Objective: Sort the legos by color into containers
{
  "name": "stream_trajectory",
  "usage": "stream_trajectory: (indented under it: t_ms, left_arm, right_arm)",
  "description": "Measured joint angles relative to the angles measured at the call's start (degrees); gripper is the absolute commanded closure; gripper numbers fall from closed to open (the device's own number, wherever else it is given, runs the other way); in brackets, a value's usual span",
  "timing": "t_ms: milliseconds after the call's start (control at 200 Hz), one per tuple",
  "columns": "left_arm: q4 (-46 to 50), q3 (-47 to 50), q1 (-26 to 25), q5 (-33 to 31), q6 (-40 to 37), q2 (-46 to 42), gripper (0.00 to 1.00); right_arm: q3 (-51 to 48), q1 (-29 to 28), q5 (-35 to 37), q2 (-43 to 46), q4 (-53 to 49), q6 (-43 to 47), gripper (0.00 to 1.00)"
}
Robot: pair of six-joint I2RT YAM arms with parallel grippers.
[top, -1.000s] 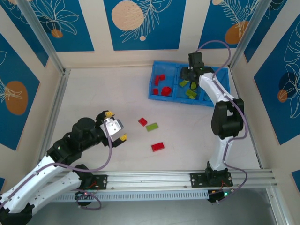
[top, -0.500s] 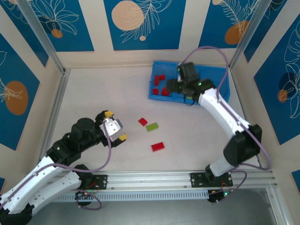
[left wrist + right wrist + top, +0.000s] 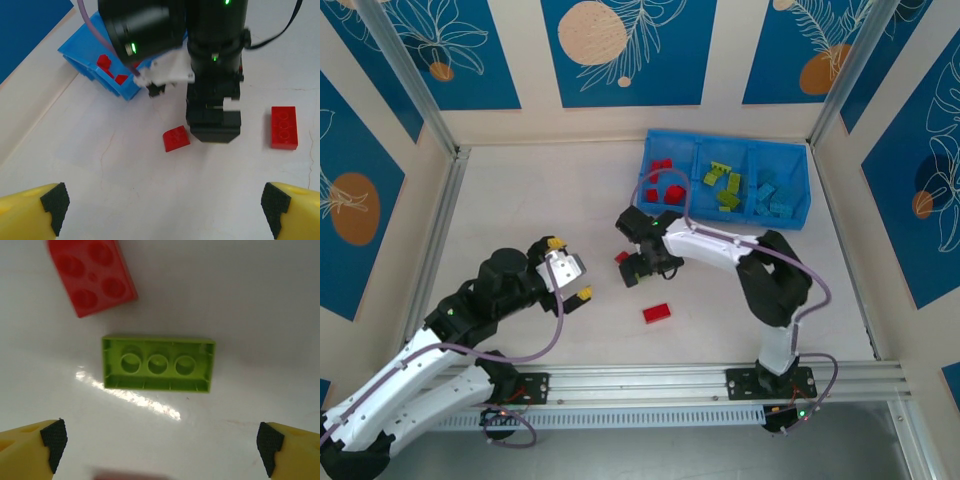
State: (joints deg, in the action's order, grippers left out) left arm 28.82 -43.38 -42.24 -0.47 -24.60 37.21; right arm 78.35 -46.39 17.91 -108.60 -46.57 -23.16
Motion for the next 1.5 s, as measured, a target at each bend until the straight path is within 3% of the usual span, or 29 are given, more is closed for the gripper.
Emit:
stream_trajectory:
  t_ms: [225, 540, 755, 915, 1040, 1180, 1335, 1425, 1500]
  left_arm:
    - [0.0, 0.0, 0.02, -0.02, 0.0, -0.02, 0.0]
    - [0.0, 0.0, 0.13, -0.02, 0.0, 0.02, 0.0]
    - [0.02, 0.0, 0.24, 0.0, 0.0, 0.04, 0.0]
    - [0.02, 0.0, 0.39, 0.0, 0.0, 0.11, 0.0]
    - [0.0, 0.0, 0.5, 0.0, 0.0, 0.37, 0.0]
    - [0.02, 0.0, 0.61, 0.02, 0.0, 0.52, 0.0]
    - [0.04, 0.0, 0.76, 0.02, 0.0, 0.46, 0.0]
    - [0.07, 0.0, 0.76, 0.0, 0.0, 0.24, 0.0]
    - [0.17, 0.0, 0.76, 0.0, 0.0, -0.02, 0.0]
  right_arm:
    - [2.71, 1.31, -2.43, -6.45, 1.53, 0.85, 0.05]
    - [2.97, 2.12, -1.6, -7.04, 2.08, 0.07, 0.43]
    - [-1.99, 2.16, -1.38, -3.3, 5.73, -1.33, 0.45]
    - [-8.57, 3.54, -0.22, 5.79, 6.27, -3.52, 0.45]
    - [-9.68, 9.11, 0.74, 15.98, 7.61, -4.59, 0.45]
    - [-5.84, 22.18, 0.68, 21.64, 10.01, -4.44, 0.45]
    - [10.84, 34.21, 0.24, 8.85, 10.27, -2.19, 0.46]
    - [20.37, 37.03, 0.0, -0.57, 9.22, -1.01, 0.44]
    - [27.98, 38.32, -0.15, -8.15, 7.13, -0.17, 0.37]
